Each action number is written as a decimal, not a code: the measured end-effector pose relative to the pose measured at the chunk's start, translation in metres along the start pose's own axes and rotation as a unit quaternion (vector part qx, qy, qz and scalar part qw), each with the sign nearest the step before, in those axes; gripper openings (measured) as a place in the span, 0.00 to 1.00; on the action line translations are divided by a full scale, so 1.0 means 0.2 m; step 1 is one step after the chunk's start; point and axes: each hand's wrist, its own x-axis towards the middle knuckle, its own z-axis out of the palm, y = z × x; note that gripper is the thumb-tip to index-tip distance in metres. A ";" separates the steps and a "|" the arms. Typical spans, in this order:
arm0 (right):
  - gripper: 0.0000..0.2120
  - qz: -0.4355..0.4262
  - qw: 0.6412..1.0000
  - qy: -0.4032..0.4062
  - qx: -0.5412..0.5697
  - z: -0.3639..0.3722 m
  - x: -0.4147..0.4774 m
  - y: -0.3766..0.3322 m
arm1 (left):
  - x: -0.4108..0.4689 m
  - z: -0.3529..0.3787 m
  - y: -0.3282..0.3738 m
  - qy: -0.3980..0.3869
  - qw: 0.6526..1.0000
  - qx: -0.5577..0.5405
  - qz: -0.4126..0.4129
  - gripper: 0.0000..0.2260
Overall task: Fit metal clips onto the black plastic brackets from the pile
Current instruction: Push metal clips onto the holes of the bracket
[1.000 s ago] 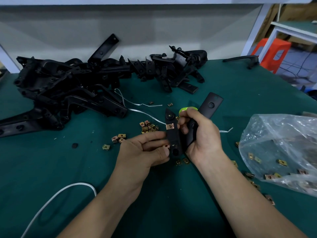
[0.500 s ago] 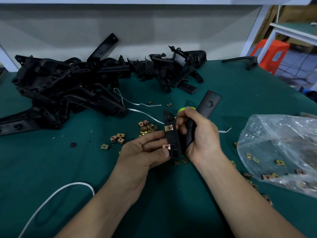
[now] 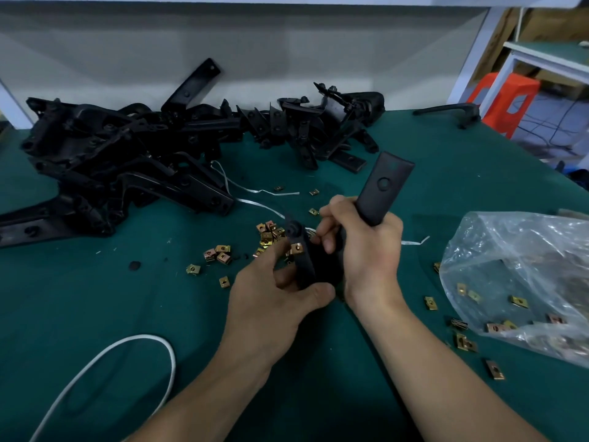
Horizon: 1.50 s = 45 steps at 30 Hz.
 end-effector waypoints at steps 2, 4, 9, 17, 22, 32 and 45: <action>0.12 -0.041 0.998 -0.020 -0.042 0.01 -0.03 0.01 | 0.00 0.01 0.00 0.030 0.998 0.060 0.003 0.25; 0.13 -0.062 0.996 -0.022 -0.067 0.03 -0.05 0.03 | 0.00 0.01 -0.01 0.048 0.995 0.084 0.019 0.22; 0.14 -0.071 0.994 -0.010 -0.079 0.05 -0.07 0.05 | 0.02 -0.01 -0.01 0.064 0.994 0.088 0.035 0.28; 0.12 0.003 0.997 0.033 0.066 0.03 -0.03 0.00 | 0.00 0.02 0.00 0.126 0.986 0.100 0.050 0.19; 0.11 0.021 0.997 0.030 0.062 0.05 -0.06 0.00 | -0.05 0.03 0.05 0.148 0.959 0.210 0.121 0.27; 0.11 0.169 0.984 -0.026 0.055 -0.02 -0.03 -0.07 | -0.06 0.01 0.09 0.185 0.940 0.241 0.154 0.29; 0.09 0.186 0.979 0.045 -0.072 -0.65 -0.10 -0.70 | 0.06 0.61 0.49 -0.075 0.953 0.241 0.169 0.05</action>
